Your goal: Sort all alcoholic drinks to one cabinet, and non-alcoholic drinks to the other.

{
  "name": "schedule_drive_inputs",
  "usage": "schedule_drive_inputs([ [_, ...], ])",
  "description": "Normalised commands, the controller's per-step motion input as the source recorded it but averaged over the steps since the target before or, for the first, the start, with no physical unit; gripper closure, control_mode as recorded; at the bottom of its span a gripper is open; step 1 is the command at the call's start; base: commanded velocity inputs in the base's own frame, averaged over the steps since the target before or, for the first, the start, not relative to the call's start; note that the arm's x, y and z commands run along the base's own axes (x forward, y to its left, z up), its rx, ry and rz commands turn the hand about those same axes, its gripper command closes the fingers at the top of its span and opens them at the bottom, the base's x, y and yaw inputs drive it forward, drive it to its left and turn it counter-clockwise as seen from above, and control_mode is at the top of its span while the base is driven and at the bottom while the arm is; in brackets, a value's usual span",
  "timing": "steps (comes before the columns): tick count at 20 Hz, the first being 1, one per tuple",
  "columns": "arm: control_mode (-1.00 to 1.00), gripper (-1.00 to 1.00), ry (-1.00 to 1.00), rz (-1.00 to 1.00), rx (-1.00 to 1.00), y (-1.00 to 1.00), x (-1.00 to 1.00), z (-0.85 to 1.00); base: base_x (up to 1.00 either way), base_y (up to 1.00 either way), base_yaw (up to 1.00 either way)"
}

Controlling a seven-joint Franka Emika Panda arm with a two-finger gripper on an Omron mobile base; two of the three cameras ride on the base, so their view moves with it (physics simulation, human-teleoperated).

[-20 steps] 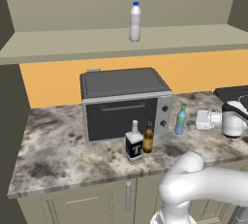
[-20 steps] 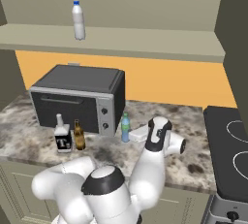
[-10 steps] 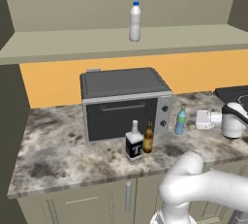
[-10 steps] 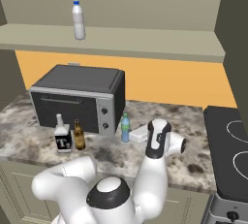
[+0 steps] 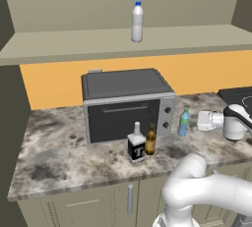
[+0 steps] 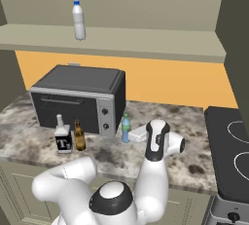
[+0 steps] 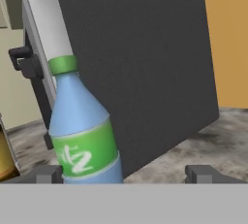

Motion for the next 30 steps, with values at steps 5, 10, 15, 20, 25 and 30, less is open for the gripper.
schedule_drive_inputs([
  [5,-1.00,-1.00,0.02,0.00,0.00,0.06,0.08,-0.01,0.00,0.00,0.00],
  [10,-1.00,-1.00,0.05,0.00,0.00,0.06,0.13,-0.01,0.00,0.00,0.00],
  [15,-1.00,-1.00,0.04,0.00,0.00,0.01,0.06,-0.01,0.00,0.00,0.00],
  [20,-1.00,-1.00,0.00,0.00,0.00,0.00,-0.02,-0.03,0.00,0.00,0.00],
  [25,-1.00,-1.00,0.00,0.01,0.00,0.00,-0.15,0.00,0.00,0.00,0.00],
  [30,-1.00,-1.00,0.00,0.03,0.00,0.00,-0.19,0.00,0.00,0.00,0.00],
])
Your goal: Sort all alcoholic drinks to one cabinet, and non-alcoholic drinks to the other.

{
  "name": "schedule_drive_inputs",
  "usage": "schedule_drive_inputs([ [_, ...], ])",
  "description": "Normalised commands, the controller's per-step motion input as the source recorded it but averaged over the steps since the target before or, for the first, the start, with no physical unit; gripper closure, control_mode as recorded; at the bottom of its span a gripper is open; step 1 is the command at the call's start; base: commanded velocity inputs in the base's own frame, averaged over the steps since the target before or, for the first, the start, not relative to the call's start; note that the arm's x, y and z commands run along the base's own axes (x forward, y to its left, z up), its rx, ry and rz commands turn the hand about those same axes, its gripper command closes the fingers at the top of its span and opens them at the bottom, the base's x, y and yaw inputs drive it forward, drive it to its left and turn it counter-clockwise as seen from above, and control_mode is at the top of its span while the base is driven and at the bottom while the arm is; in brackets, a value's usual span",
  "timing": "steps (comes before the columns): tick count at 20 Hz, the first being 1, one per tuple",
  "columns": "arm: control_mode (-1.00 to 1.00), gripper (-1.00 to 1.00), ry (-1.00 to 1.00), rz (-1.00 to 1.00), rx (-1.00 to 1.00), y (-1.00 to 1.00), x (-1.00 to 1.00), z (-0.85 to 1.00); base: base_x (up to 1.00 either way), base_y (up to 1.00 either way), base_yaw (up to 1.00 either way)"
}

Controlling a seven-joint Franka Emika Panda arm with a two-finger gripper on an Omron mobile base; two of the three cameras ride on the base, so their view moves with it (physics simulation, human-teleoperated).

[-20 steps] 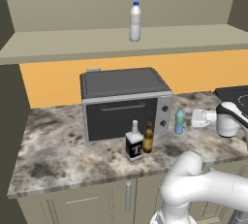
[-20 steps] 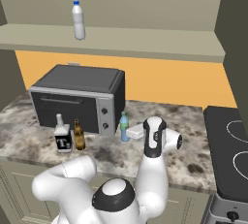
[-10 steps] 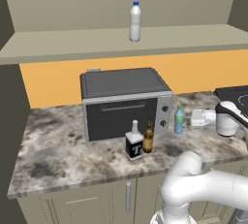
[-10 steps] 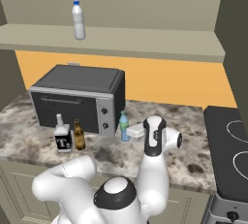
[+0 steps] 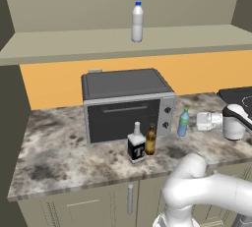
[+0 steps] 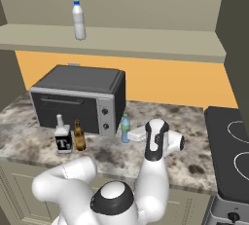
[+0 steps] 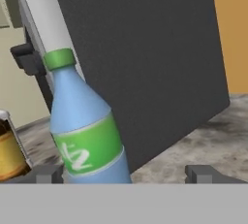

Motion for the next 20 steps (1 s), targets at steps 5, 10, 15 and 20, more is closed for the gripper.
schedule_drive_inputs([
  [5,-1.00,-1.00,0.00,0.03,0.00,0.09,0.00,0.00,0.00,0.00,0.00],
  [10,-1.00,-1.00,0.00,0.03,0.00,0.09,0.00,0.00,0.00,0.00,0.00],
  [15,-1.00,-1.00,0.00,0.03,0.00,0.09,0.00,0.00,0.00,0.00,0.00],
  [20,-1.00,-1.00,0.00,0.02,0.00,0.17,0.00,0.00,0.00,0.00,0.00],
])
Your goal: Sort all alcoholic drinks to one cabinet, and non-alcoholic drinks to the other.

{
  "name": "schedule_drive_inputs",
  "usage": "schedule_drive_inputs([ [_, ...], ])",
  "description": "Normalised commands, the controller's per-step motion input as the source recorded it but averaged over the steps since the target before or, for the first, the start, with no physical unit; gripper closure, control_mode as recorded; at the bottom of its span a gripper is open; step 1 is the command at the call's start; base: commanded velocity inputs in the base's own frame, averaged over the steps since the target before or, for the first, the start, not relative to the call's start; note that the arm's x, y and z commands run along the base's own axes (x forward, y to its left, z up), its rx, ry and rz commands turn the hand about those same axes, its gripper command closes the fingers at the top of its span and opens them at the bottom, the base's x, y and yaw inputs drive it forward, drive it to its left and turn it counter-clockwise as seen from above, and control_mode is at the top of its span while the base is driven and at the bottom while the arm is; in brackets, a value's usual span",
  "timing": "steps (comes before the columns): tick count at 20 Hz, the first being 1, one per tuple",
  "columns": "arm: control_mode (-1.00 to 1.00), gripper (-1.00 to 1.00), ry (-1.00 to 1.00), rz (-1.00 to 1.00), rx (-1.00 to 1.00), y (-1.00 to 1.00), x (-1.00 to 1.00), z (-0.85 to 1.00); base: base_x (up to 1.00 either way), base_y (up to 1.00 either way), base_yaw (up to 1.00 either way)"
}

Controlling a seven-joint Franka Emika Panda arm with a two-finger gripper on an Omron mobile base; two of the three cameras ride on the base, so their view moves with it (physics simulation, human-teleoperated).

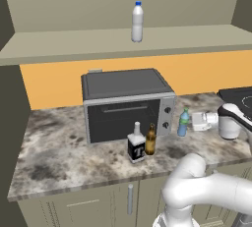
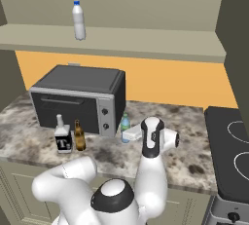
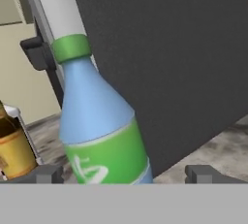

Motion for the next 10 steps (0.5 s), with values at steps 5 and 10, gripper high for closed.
schedule_drive_inputs([
  [5,-1.00,-1.00,0.00,0.01,0.00,0.16,0.00,0.00,0.00,0.00,0.00],
  [10,-1.00,-1.00,0.00,0.00,0.00,0.21,0.09,0.00,0.00,0.00,0.00],
])
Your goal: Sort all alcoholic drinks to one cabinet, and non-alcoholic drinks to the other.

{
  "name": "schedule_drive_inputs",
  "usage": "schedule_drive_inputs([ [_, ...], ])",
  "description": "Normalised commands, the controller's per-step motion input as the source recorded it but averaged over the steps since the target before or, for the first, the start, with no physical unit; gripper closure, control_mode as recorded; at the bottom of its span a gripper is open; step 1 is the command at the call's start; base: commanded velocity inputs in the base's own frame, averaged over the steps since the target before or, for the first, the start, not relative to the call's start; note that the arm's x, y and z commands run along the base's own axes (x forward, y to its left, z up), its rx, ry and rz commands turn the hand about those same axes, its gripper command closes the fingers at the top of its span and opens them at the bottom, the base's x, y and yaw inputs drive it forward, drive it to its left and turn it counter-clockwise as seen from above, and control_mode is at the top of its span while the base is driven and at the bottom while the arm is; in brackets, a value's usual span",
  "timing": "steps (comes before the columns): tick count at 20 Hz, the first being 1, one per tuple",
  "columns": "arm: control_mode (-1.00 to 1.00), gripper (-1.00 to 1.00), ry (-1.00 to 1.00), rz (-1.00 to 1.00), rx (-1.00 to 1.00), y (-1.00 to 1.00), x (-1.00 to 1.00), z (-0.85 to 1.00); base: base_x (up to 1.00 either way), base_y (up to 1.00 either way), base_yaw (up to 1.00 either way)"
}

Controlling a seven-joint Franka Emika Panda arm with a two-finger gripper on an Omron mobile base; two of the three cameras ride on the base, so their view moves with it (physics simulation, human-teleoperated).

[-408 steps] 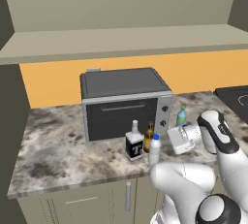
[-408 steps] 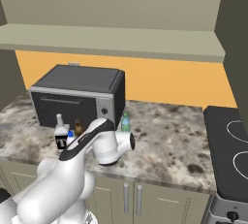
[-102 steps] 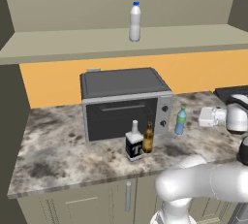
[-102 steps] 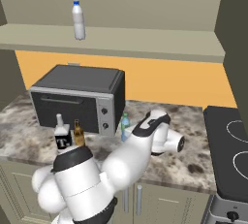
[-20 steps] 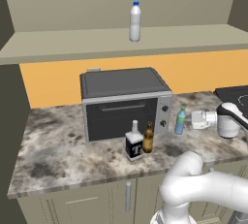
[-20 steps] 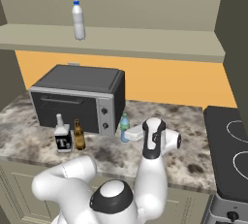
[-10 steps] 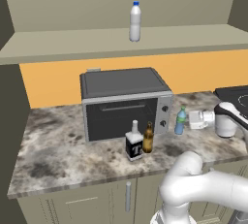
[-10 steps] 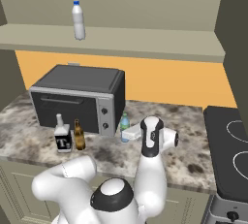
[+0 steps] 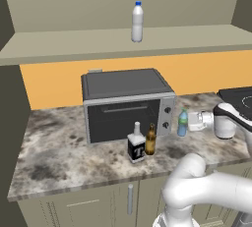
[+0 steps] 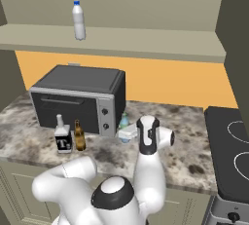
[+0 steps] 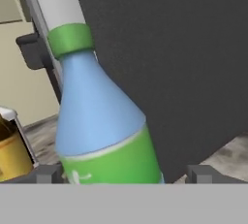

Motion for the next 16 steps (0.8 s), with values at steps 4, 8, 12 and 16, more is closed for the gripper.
schedule_drive_inputs([
  [4,-1.00,1.00,0.00,0.00,0.00,0.23,0.14,0.00,0.00,0.00,0.00],
  [8,-1.00,1.00,0.00,0.00,0.00,0.02,0.02,0.16,0.00,0.00,0.00],
  [12,-1.00,1.00,-0.04,-0.03,0.00,-0.28,-0.14,0.71,0.00,0.00,0.00],
  [16,-1.00,1.00,-0.13,-0.07,-0.01,-0.36,-0.52,0.99,0.00,0.00,0.00],
])
